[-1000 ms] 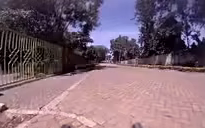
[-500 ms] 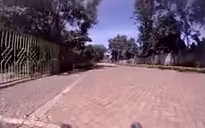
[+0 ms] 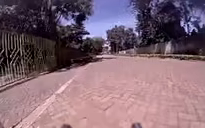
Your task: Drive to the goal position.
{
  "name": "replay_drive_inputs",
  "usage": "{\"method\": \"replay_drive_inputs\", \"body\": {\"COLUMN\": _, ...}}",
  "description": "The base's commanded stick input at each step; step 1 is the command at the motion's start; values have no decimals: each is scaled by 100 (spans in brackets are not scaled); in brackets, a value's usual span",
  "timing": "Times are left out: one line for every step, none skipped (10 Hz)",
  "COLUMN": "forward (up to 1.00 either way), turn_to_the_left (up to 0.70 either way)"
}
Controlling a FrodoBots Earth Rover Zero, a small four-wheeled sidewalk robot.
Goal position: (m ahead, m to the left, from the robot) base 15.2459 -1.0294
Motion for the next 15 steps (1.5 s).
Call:
{"method": "replay_drive_inputs", "body": {"forward": 70, "turn_to_the_left": 0}}
{"method": "replay_drive_inputs", "body": {"forward": 70, "turn_to_the_left": 0}}
{"method": "replay_drive_inputs", "body": {"forward": 70, "turn_to_the_left": 0}}
{"method": "replay_drive_inputs", "body": {"forward": 70, "turn_to_the_left": 0}}
{"method": "replay_drive_inputs", "body": {"forward": 70, "turn_to_the_left": 0}}
{"method": "replay_drive_inputs", "body": {"forward": 70, "turn_to_the_left": 0}}
{"method": "replay_drive_inputs", "body": {"forward": 70, "turn_to_the_left": 0}}
{"method": "replay_drive_inputs", "body": {"forward": 70, "turn_to_the_left": 0}}
{"method": "replay_drive_inputs", "body": {"forward": 70, "turn_to_the_left": 0}}
{"method": "replay_drive_inputs", "body": {"forward": 70, "turn_to_the_left": 0}}
{"method": "replay_drive_inputs", "body": {"forward": 70, "turn_to_the_left": 0}}
{"method": "replay_drive_inputs", "body": {"forward": 70, "turn_to_the_left": 0}}
{"method": "replay_drive_inputs", "body": {"forward": 70, "turn_to_the_left": 0}}
{"method": "replay_drive_inputs", "body": {"forward": 70, "turn_to_the_left": 0}}
{"method": "replay_drive_inputs", "body": {"forward": 70, "turn_to_the_left": 0}}
